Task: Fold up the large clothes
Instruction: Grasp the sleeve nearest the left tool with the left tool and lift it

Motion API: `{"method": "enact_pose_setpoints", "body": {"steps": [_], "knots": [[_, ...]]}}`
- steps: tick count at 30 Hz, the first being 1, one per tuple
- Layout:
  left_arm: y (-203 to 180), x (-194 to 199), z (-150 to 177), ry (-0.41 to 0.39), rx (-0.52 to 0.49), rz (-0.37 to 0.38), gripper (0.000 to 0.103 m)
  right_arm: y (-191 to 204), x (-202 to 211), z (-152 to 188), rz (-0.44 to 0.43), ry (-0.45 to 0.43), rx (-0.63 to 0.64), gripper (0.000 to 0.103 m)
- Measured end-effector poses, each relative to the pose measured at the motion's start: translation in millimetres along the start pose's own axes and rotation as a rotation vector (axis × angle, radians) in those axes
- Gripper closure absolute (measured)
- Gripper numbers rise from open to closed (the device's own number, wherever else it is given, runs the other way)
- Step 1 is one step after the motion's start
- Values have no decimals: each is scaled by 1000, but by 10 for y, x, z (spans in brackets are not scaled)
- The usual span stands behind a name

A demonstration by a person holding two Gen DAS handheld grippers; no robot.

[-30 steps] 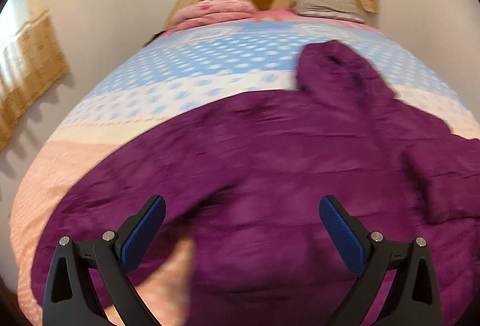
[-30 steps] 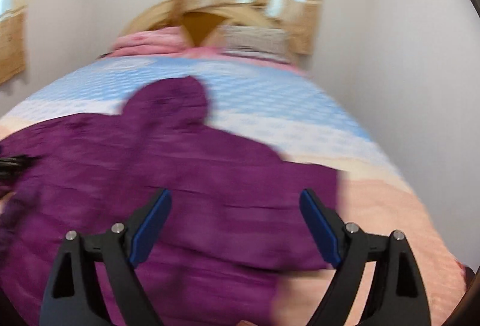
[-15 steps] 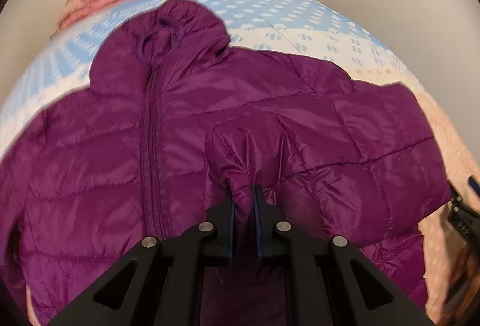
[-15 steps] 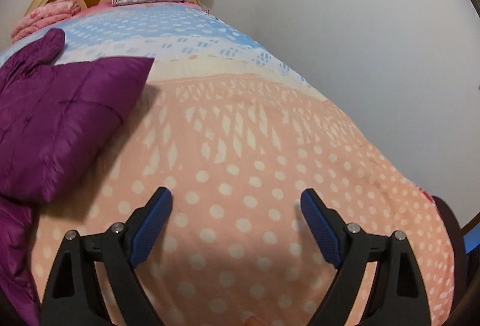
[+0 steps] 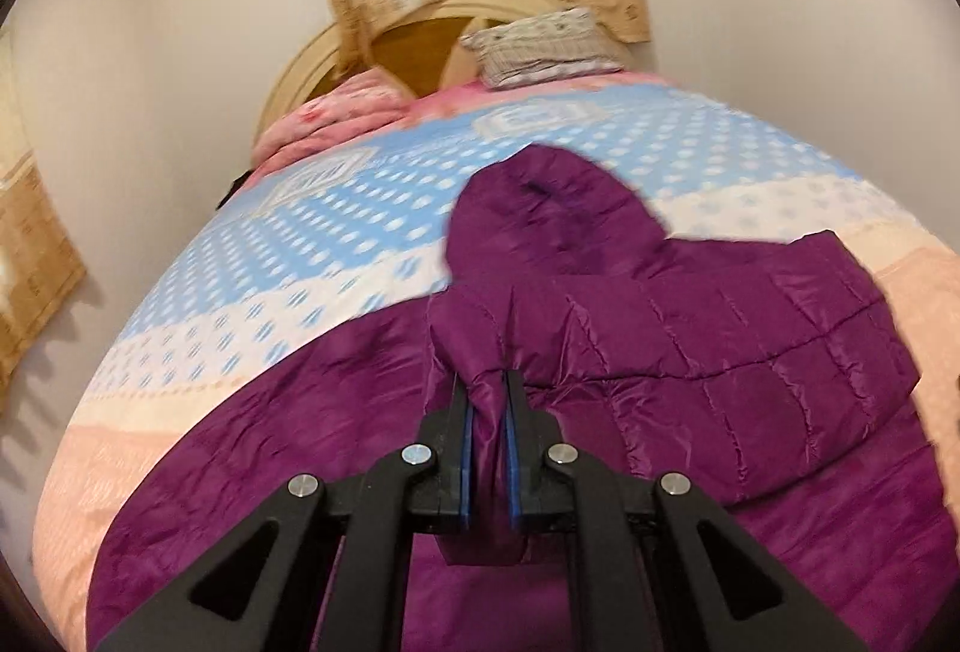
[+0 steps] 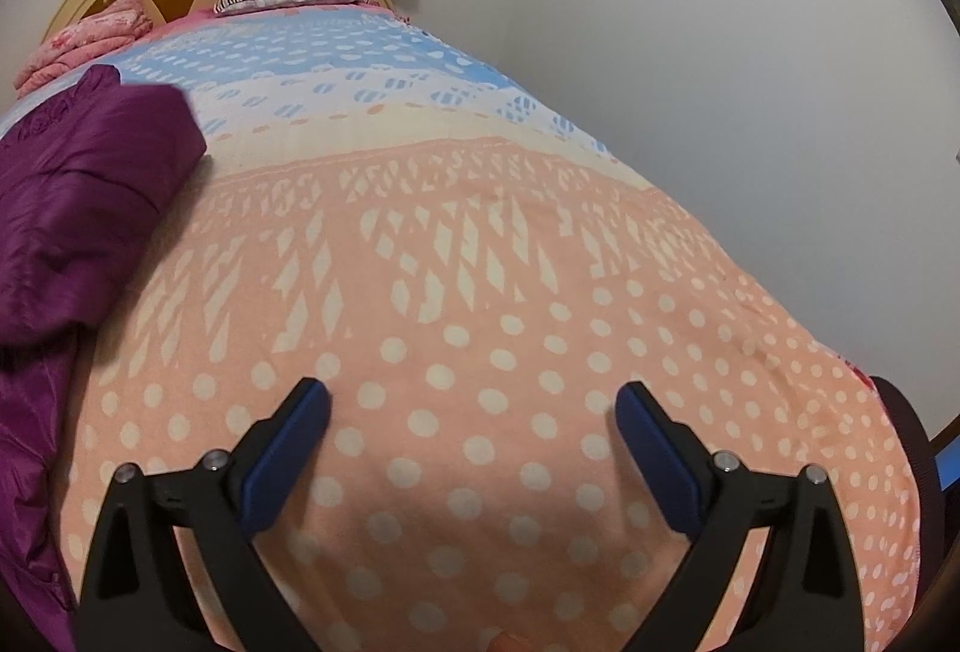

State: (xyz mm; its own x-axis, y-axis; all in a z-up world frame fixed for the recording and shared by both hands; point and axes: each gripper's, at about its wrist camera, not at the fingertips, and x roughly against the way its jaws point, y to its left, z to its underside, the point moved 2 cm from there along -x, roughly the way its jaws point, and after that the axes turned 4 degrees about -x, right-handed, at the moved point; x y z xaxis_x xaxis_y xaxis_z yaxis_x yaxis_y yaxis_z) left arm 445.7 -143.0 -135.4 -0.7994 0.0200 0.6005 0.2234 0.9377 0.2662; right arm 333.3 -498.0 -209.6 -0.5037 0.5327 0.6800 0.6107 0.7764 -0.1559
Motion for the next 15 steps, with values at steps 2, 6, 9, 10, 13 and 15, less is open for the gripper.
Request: {"method": "enact_pose_setpoints", "body": {"steps": [2,6,9,10,13,15], "knots": [[69,-114,174,46,1,-21,95,8,4,-1,6,-2,3,5],[97,-330,504,114,5,-37,92,22,-14,-15,15,0,14,5],[117,-459,613,171,43,-47,85,1,11,-43,-43,15,11,7],[158,-483,618,178,56,-62,81,-13,32,-57,-76,23,8,15],[274,-399,559,139,72,-156,36,-35,138,-162,-151,37,-22,37],[329,-267,471,56,69,-223,24,24,249,-314,-199,12,-44,44]]}}
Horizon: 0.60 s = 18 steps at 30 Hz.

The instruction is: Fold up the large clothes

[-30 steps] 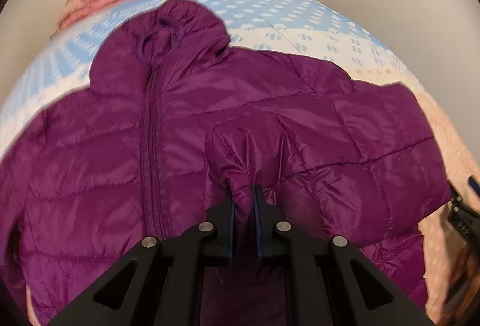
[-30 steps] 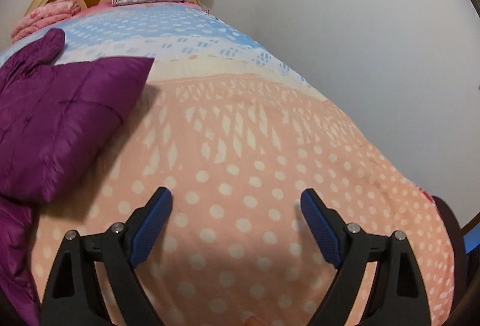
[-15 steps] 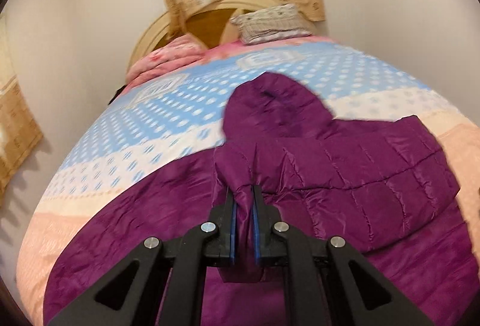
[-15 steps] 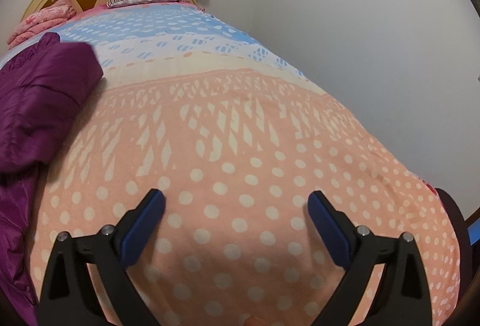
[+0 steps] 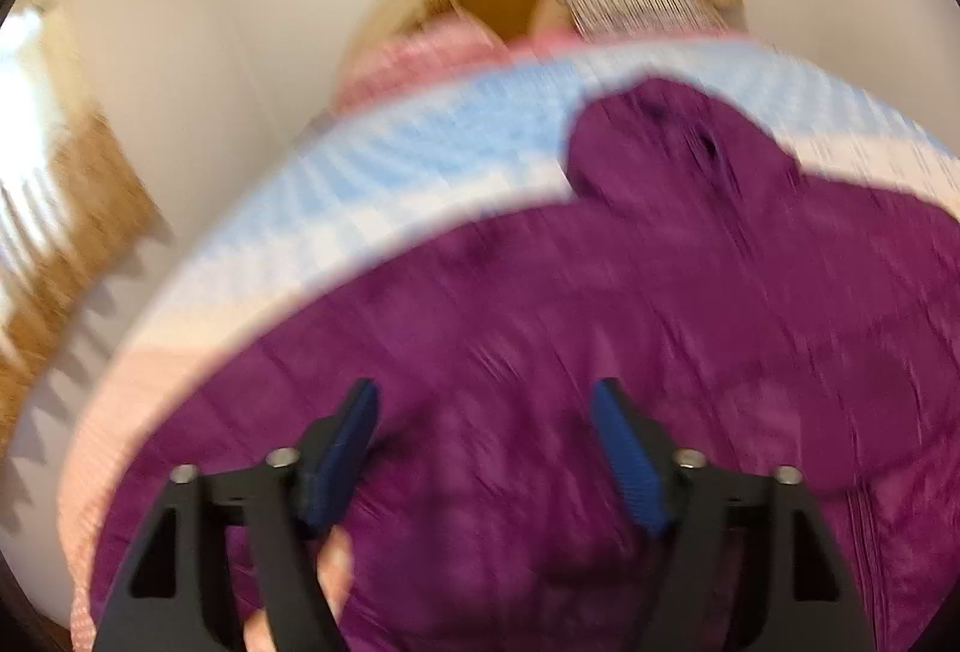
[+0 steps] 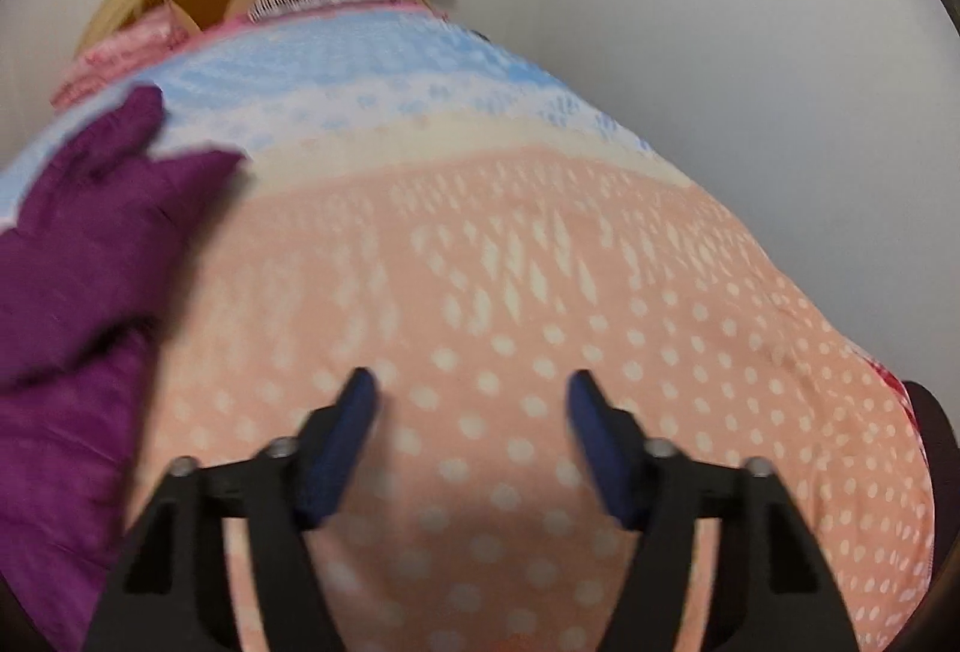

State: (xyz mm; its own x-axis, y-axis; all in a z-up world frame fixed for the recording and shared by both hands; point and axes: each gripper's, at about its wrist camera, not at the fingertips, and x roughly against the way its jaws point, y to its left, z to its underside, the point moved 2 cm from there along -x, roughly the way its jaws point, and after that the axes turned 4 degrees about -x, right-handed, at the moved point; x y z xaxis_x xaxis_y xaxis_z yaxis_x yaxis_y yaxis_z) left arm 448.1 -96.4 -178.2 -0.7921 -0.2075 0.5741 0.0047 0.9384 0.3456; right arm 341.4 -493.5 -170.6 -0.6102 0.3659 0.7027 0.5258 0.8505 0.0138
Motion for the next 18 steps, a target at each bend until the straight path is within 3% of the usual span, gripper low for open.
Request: {"method": "enact_pose_setpoints", "body": {"steps": [3,6,9,11,13,15,18], "knots": [[5,63,-142,-34,30,-34,21,212,-7,-249,-110,0,-31,51],[-124,-76,-247,12,38,-61,20,607,-144,-484,-147,-16,11,54],[-276,-373,-194,86,-14,-153,20,1045,-371,-542,-167,3,62,55],[-317,-575,-112,135,-42,-194,20,1305,-517,-480,-179,20,108,55],[-312,-730,14,165,-43,-183,20,1455,-630,-324,-192,53,155,58],[-282,-740,64,149,-31,-173,19,1564,-801,-134,-160,106,206,60],[-274,-758,86,149,-24,-175,16,1513,-825,-63,-185,91,176,61]]}}
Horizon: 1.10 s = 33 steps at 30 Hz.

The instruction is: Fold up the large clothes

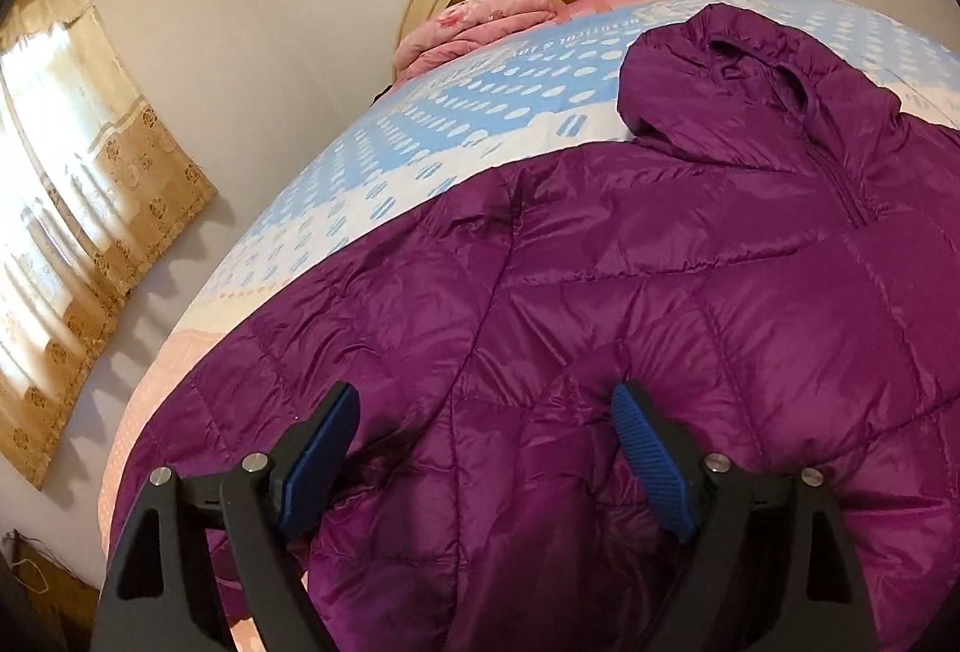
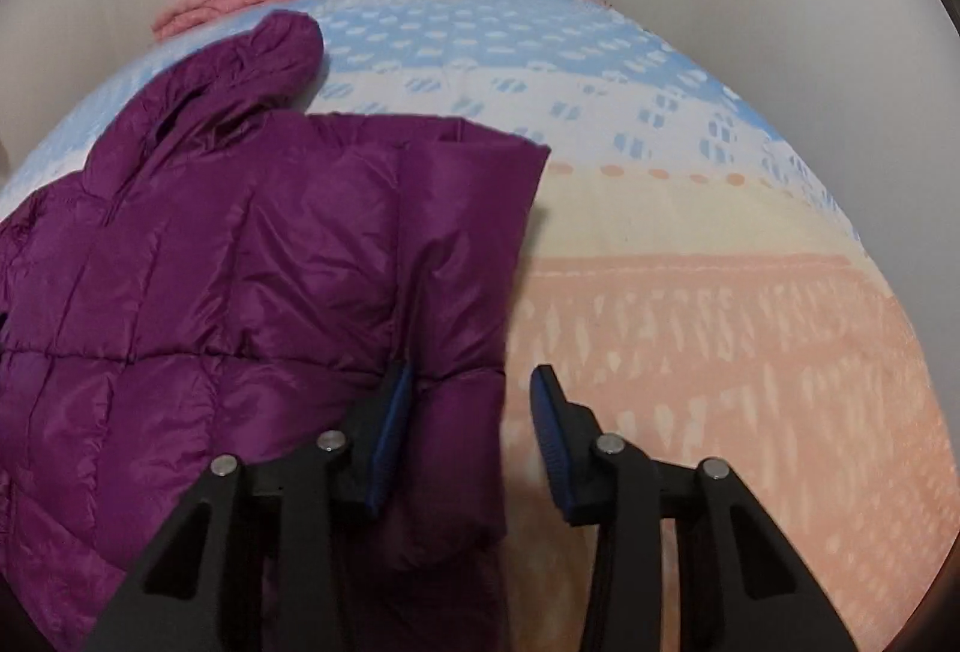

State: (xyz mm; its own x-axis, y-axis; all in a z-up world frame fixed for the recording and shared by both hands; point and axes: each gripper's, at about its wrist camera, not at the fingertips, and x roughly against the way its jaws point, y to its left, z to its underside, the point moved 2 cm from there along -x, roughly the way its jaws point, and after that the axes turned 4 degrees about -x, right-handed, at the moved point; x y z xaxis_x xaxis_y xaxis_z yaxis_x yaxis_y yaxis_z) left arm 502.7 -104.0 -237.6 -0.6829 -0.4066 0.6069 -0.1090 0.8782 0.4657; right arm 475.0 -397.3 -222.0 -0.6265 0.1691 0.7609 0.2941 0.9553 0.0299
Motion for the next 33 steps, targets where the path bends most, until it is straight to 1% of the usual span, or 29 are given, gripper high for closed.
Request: {"method": "enact_pose_setpoints", "body": {"steps": [4,6,7,8,10,11,12,14,17,18,19,21,23,24,29,33], "knots": [[-31,25,-23,-10,-20,-10,16,13,12,6,3,8,4,60],[94,173,-24,-13,25,33,16,-22,116,-34,24,18,-7,59],[209,295,-32,-39,70,76,16,-52,183,-64,21,13,-24,57],[260,355,-51,-60,90,93,16,-63,305,-95,2,-4,-46,55],[359,521,-89,-117,127,111,16,19,552,-155,-23,-50,-53,36],[352,538,-104,-122,129,117,15,117,650,-176,-38,-67,-40,34],[315,530,-117,-118,123,122,15,184,687,-178,-54,-71,-34,33],[215,452,-106,-87,106,117,15,412,680,-170,-114,-49,-29,33],[55,228,-27,-12,68,128,15,691,517,-55,-141,-22,-8,33],[-1,155,26,12,52,124,14,736,465,-25,-134,-12,5,33],[-18,112,61,25,54,140,14,792,355,35,-121,8,24,33],[13,98,72,26,75,168,14,880,188,148,-87,27,60,33],[18,63,84,36,85,187,13,925,168,220,-60,-6,93,31],[22,60,89,38,91,191,12,948,162,224,-48,-9,101,31],[-31,73,109,31,73,161,11,957,116,222,-33,-11,110,29],[-10,51,100,34,78,167,10,925,131,257,-28,-16,112,29]]}}
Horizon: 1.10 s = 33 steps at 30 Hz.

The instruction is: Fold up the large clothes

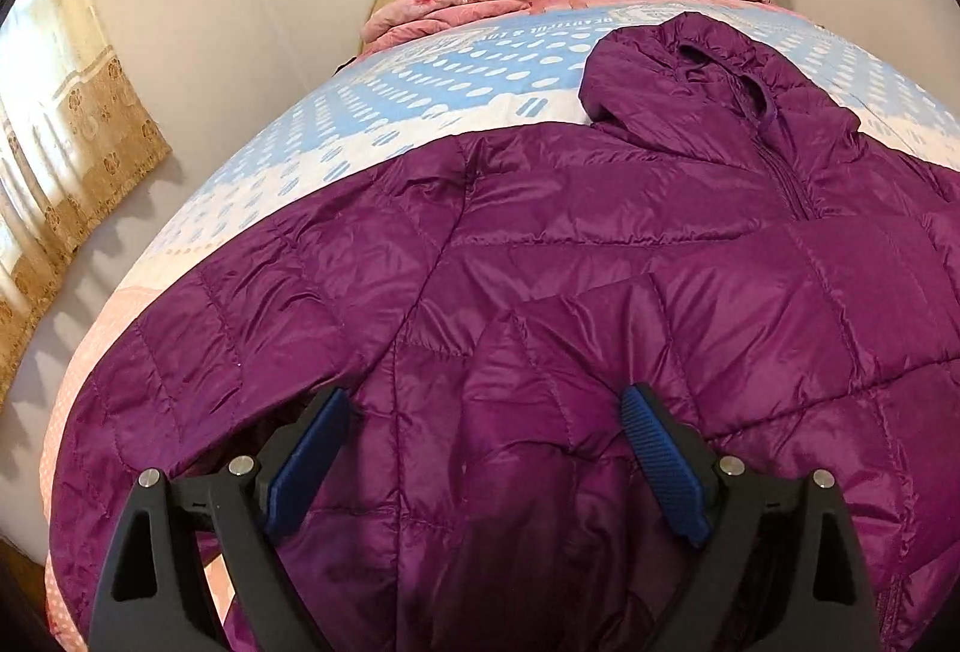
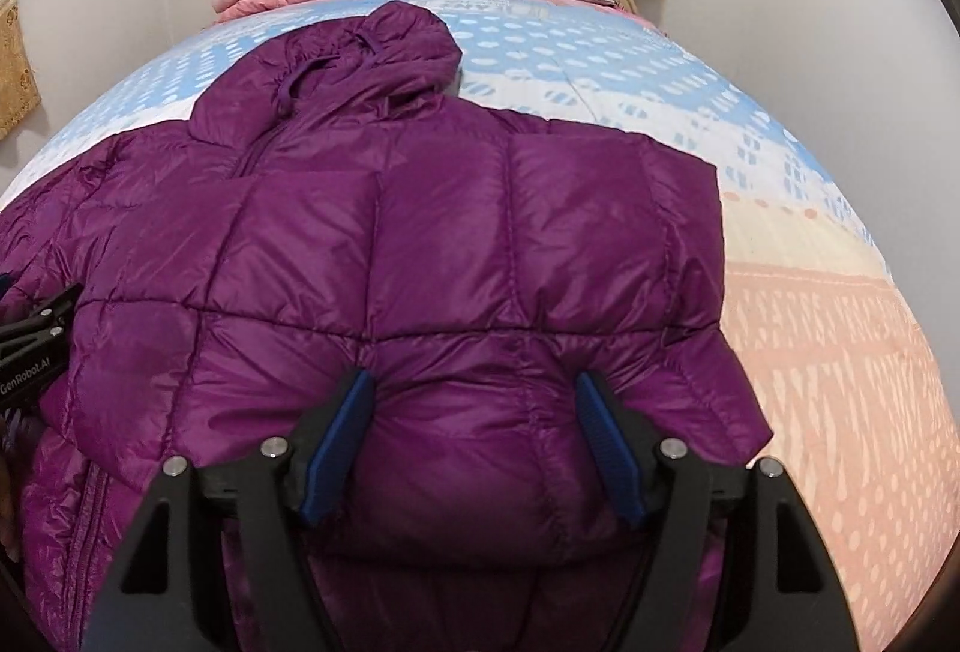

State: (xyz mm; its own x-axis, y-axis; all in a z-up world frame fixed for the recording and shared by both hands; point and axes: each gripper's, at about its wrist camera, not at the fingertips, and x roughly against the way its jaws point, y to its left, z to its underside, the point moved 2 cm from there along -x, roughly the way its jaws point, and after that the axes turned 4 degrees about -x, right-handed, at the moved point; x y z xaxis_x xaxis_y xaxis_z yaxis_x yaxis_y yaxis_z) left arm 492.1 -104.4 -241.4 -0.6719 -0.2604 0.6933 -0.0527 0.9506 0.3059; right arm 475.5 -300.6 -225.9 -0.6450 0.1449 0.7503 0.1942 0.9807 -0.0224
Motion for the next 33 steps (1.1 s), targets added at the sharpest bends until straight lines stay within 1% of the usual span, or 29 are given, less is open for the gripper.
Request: {"method": "enact_pose_setpoints", "body": {"steps": [11,13,15,16,17,18,20,21,22,23,24,25,27,29,33], "knots": [[31,-16,6,6,8,9,8,19,-1,7,16,1,6,27],[58,-21,10,8,22,33,8,18,-2,5,15,1,4,27],[99,-38,1,20,40,73,8,7,-4,6,12,1,1,27],[156,-29,-8,27,56,108,8,5,-7,5,12,3,-1,26],[233,4,-12,32,76,126,8,-2,-5,1,10,7,-3,26],[325,68,-16,30,89,127,8,-8,3,-8,6,13,-6,25],[596,322,-30,-22,104,117,8,-55,65,-37,-22,47,-11,18],[762,465,-16,-62,111,122,8,-102,165,-23,-35,53,-35,12],[950,612,21,-105,111,116,8,-152,248,-4,-49,47,-57,8],[1106,714,71,-132,101,90,8,-204,356,37,-78,37,-76,6],[1314,812,172,-155,85,31,8,-233,427,75,-95,30,-81,5],[1450,848,256,-159,78,-7,8,-276,526,156,-97,21,-75,4],[1796,867,496,-141,77,-84,8,-316,634,279,-72,12,-59,4],[2226,862,815,-105,124,-169,8,-364,770,457,-66,7,-48,4],[3024,933,1479,-43,281,-299,8,-418,1021,727,-96,-19,-60,4]]}}
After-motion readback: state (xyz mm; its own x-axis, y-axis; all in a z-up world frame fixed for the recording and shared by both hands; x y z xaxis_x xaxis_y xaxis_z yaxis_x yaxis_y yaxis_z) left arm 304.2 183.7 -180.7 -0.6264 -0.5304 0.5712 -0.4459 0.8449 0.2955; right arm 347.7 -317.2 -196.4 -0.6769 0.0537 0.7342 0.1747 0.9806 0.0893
